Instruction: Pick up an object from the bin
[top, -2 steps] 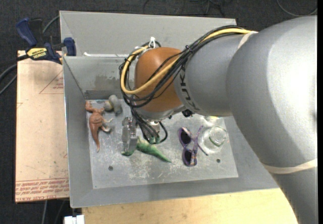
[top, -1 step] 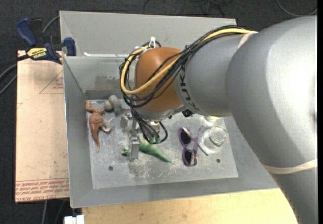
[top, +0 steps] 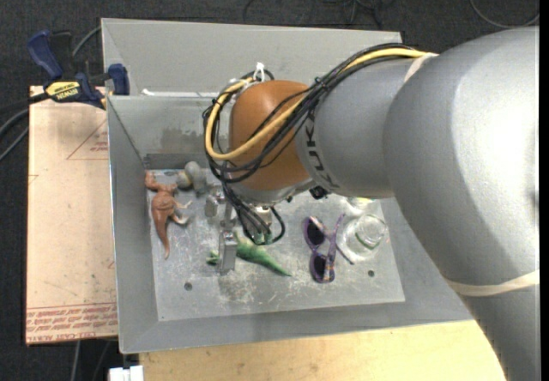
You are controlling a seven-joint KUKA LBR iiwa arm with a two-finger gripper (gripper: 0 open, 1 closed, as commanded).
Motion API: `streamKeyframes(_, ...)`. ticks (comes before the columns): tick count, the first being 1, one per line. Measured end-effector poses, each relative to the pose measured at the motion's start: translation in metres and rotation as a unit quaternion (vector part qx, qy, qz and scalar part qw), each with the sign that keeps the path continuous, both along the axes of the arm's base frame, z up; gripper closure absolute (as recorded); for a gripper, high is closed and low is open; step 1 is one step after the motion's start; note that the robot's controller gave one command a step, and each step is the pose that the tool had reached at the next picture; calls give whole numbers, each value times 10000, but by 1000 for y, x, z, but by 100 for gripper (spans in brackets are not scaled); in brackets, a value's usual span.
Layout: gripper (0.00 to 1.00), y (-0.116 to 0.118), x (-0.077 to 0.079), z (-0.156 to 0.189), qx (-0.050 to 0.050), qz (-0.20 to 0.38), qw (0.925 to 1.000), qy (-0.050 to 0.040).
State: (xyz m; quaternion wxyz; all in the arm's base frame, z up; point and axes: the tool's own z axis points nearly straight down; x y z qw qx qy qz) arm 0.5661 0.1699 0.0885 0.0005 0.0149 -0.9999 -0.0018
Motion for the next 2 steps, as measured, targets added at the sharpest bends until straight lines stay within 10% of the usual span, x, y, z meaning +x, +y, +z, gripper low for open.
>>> streamKeyframes(1,0,-62,-21,-18,5,183,9998,-5)
streamKeyframes(2,100,-77,-8,-19,8,592,9982,-10)
